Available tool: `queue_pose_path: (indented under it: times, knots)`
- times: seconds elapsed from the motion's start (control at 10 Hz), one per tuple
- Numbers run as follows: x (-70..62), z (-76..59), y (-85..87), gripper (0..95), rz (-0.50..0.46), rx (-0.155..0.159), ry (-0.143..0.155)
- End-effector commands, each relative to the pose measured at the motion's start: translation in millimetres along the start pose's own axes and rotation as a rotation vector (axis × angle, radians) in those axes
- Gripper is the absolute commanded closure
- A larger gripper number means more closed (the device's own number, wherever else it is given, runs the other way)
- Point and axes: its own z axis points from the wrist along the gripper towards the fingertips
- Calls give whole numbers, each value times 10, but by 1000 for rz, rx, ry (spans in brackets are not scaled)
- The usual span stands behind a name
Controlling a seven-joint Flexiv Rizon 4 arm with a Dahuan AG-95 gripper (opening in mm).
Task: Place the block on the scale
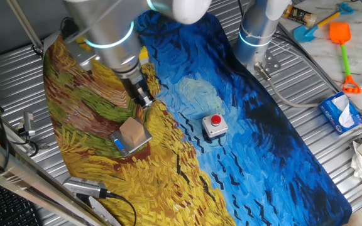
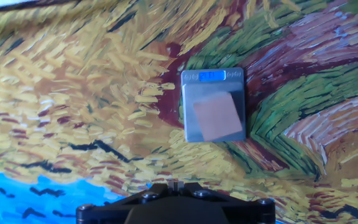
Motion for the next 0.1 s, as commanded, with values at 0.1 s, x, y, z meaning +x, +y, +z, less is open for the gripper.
queue_pose_path:
  times: [0.1]
  knots:
    - [30, 14, 8, 950, 0, 1, 9]
